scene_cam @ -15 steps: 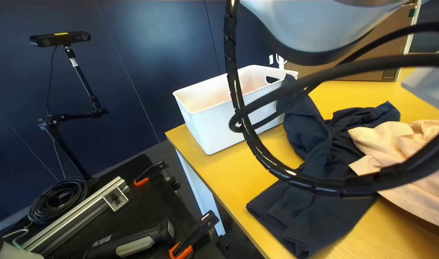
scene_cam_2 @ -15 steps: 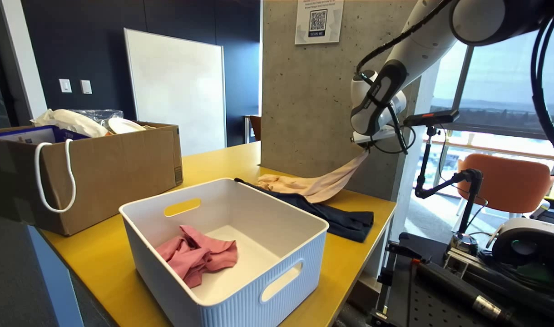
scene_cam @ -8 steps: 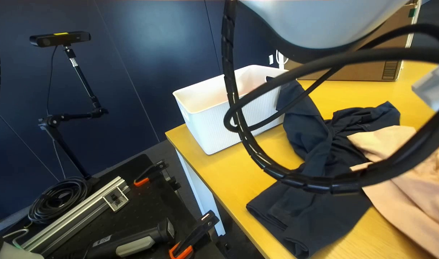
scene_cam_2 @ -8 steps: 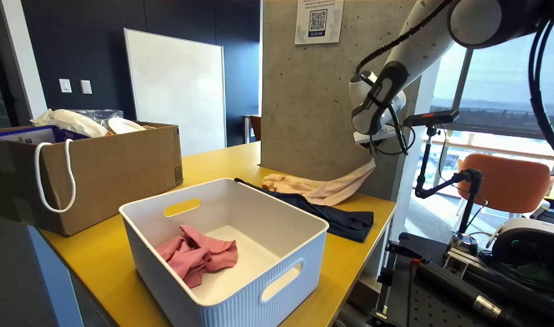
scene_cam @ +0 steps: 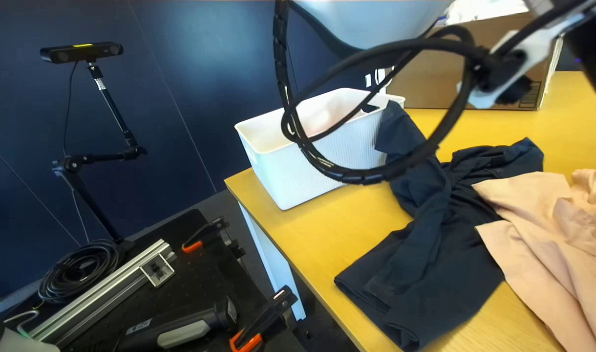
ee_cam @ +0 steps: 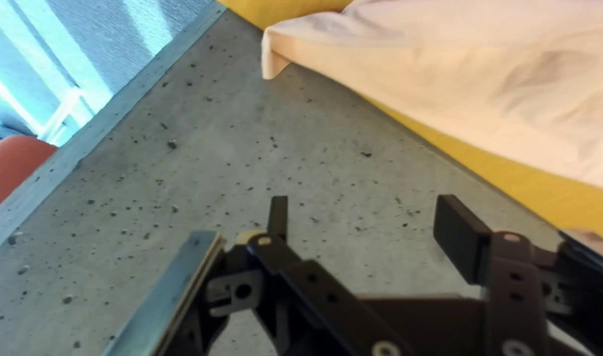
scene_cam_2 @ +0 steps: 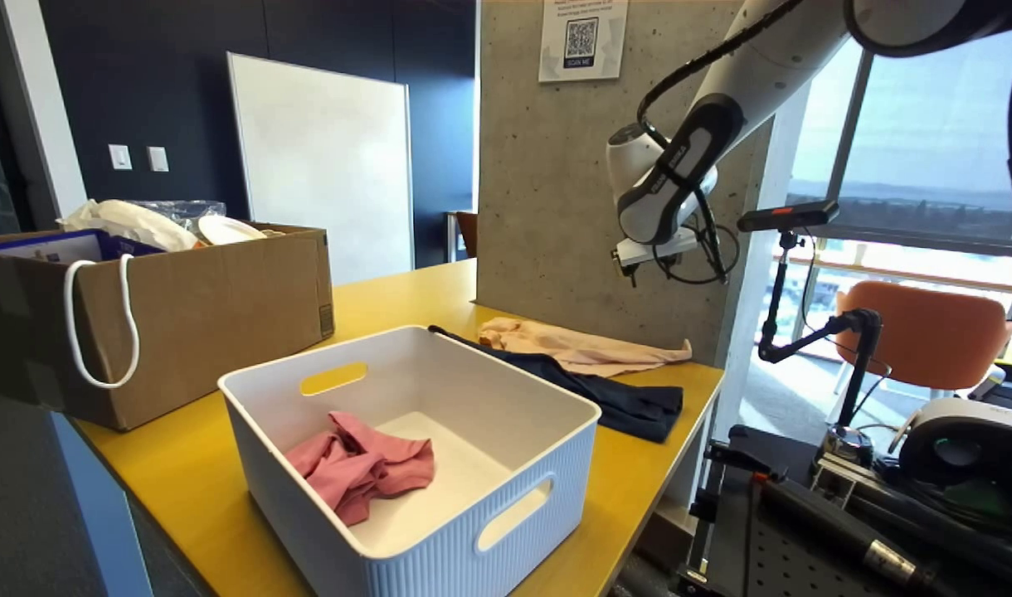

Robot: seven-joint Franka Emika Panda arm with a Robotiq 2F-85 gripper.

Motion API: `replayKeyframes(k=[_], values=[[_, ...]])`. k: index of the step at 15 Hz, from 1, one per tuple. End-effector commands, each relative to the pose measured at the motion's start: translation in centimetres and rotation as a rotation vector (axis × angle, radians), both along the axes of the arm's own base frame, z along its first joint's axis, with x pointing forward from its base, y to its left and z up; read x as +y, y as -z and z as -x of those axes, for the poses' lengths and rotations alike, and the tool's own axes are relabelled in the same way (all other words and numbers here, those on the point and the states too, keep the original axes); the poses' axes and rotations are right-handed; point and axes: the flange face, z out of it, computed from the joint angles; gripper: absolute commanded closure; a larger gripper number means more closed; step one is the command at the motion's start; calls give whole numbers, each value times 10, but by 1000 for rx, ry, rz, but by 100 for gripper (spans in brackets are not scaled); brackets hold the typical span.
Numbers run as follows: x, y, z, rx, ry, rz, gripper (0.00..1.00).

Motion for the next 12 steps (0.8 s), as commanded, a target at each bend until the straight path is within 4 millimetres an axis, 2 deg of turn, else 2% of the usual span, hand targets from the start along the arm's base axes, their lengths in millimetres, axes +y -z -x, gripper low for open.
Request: replayKeyframes(k=[1,3,6,9,12], values=[[65,-4,-1,31,-43,-78,0],[96,6,2,75,-22,-110,0],[126,21,18,119,2,-139,0],[155,41,25,96,-183,-132,0],[172,58,24,57,-340,-156,0]])
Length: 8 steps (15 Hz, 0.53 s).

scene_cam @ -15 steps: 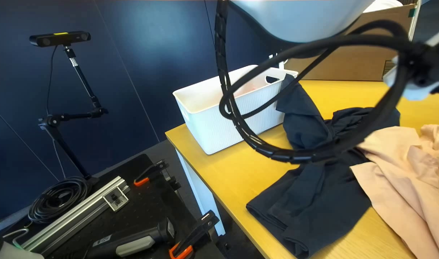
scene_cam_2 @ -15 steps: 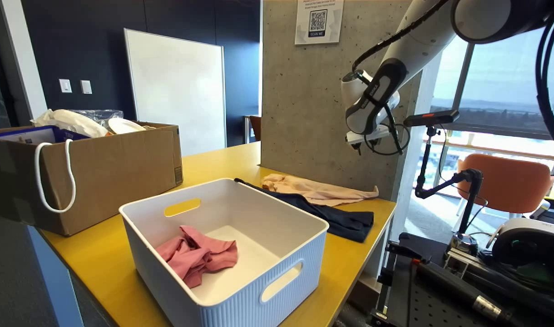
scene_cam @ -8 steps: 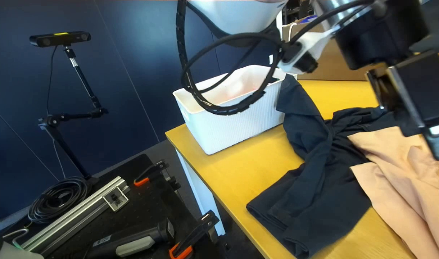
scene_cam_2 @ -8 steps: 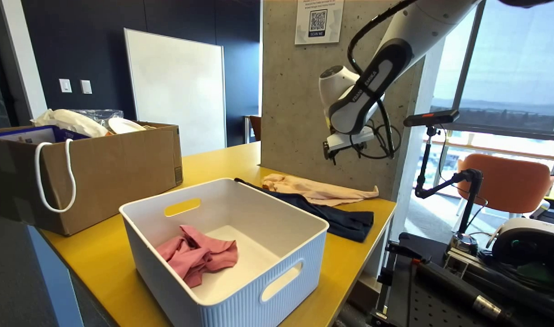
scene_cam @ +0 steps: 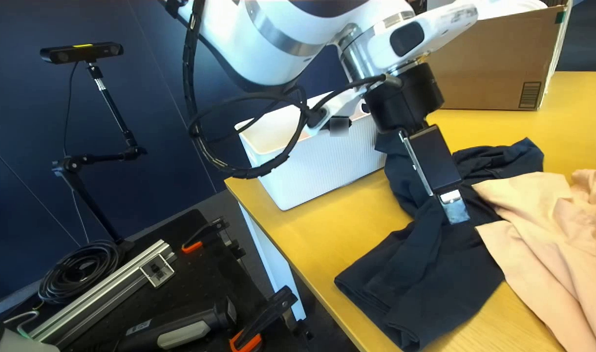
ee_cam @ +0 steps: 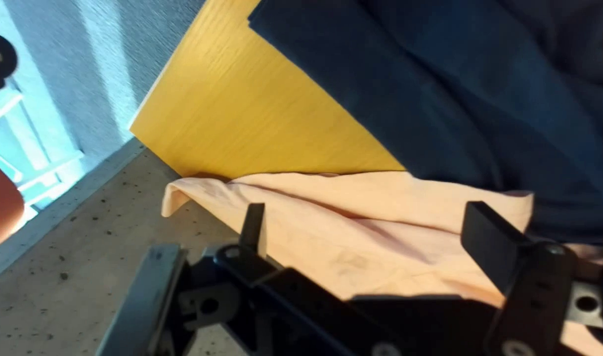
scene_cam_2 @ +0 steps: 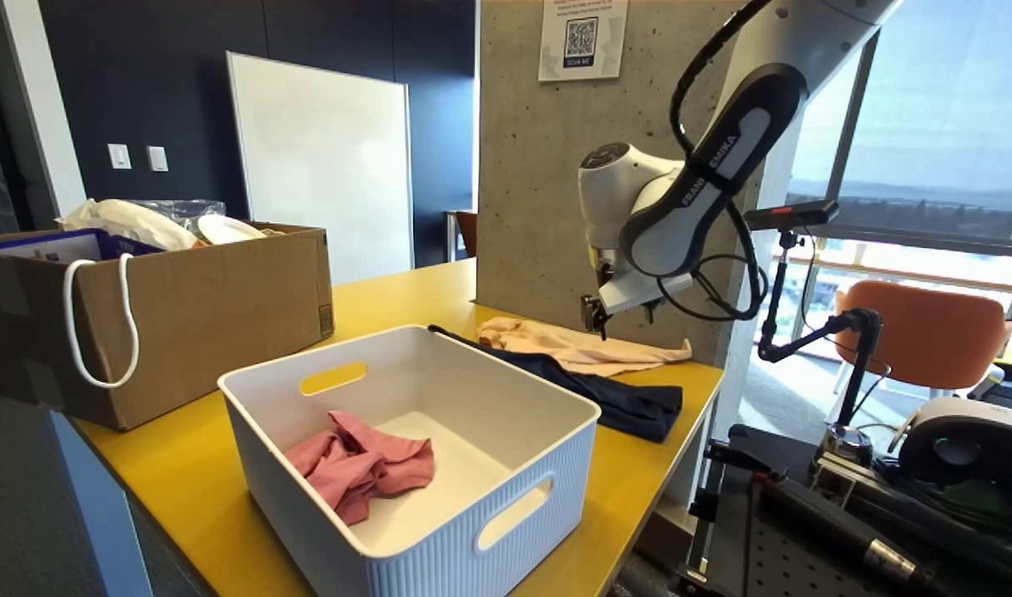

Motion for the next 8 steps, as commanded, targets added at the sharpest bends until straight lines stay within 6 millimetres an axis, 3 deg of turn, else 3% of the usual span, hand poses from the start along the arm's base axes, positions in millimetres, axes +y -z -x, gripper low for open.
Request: replayKeyframes(k=[1,8], values=[[17,10,6,-65,-163,-60,0],[35,53,12,-58,-374,-146,0]])
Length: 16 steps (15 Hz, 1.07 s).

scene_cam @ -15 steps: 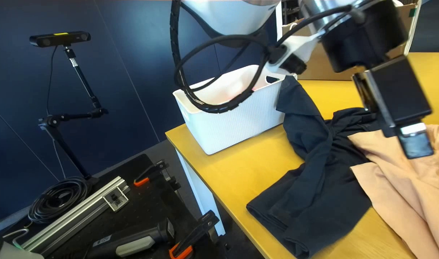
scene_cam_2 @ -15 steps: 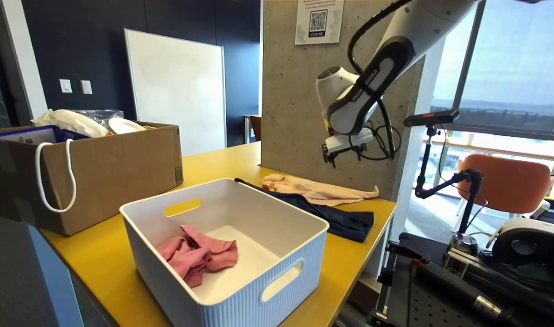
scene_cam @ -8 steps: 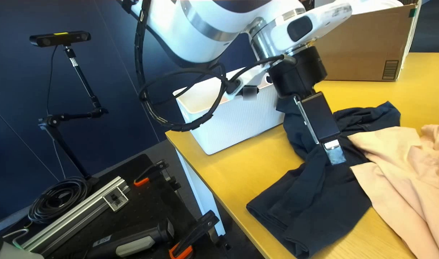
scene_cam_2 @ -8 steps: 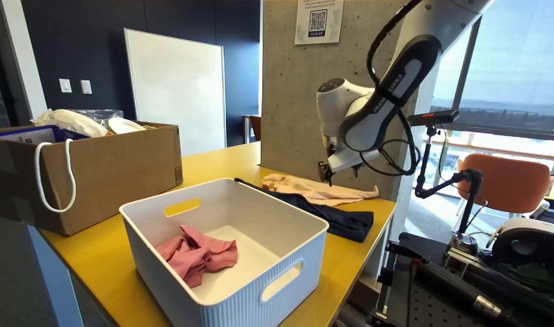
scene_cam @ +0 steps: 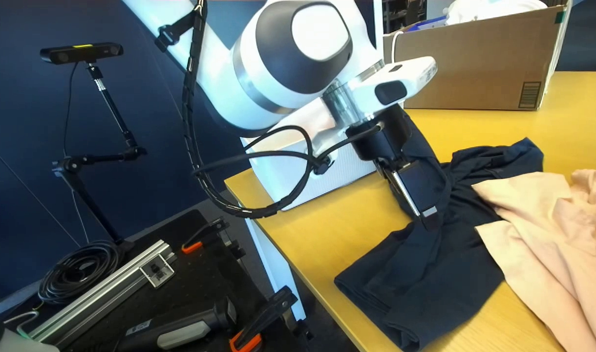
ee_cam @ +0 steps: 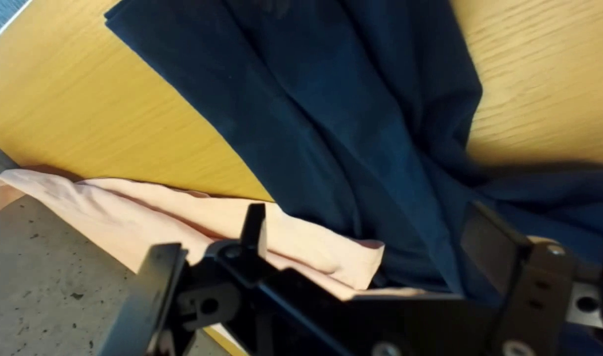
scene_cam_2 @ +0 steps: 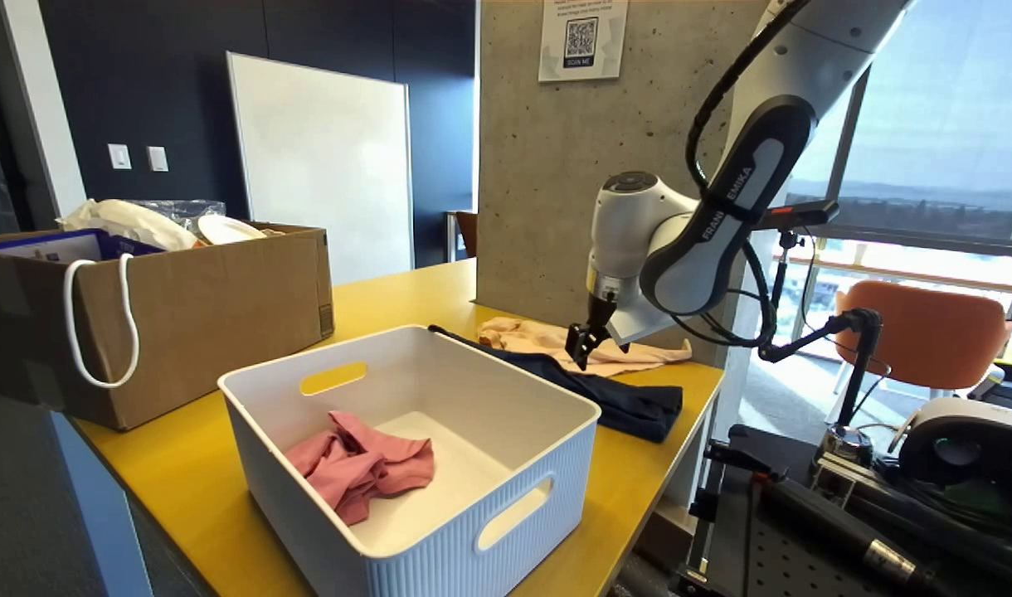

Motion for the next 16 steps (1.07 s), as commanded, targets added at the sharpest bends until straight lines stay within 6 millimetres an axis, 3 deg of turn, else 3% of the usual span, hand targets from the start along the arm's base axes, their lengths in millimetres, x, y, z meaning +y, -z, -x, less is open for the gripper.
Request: replayKeyframes(k=[1,10,16], values=[[5,14,6,17,-102,-32,0],[-8,57,6,96,-160,-57,0],[-25,69,0,108,-144,-53,0]])
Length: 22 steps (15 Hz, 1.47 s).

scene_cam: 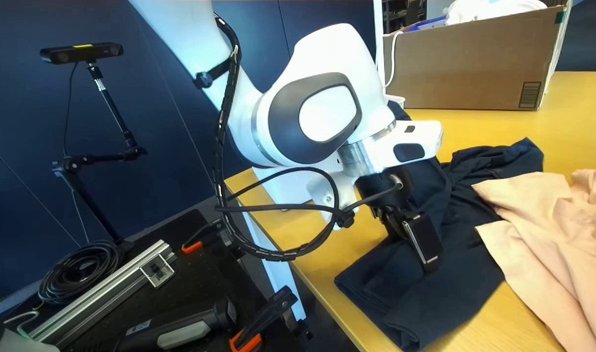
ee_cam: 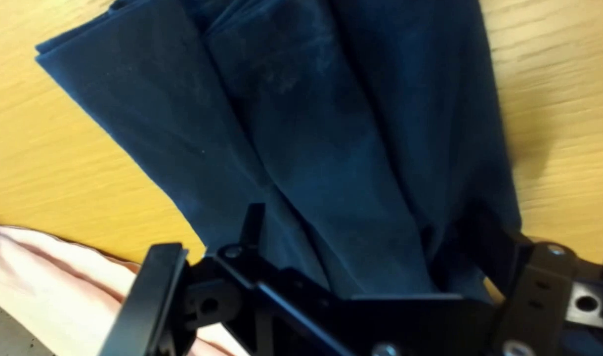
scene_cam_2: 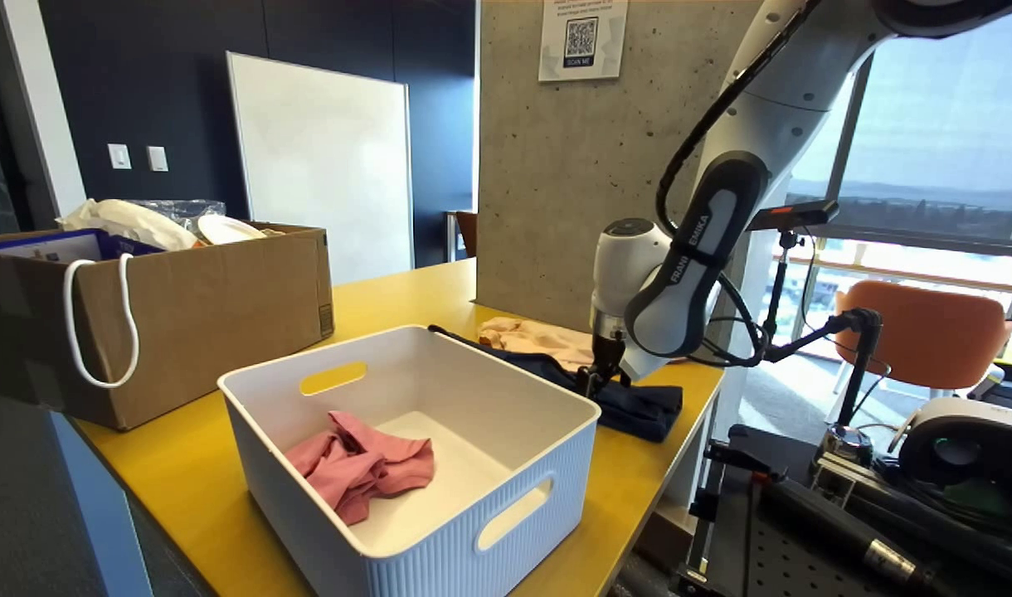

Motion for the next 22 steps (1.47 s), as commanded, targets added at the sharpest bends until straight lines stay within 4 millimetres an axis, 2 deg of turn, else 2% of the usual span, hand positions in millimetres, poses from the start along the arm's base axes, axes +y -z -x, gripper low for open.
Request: replayKeyframes(k=[1,6,9,13,15,22], values=[[-15,3,-8,-10,6,-2,0],[-29,-3,-11,-21,33,11,0],[-30,-12,-14,-39,36,25,0],[-30,-13,-18,-45,37,31,0],[-26,-15,-19,-49,29,31,26],[-17,-14,-23,-51,15,28,80]])
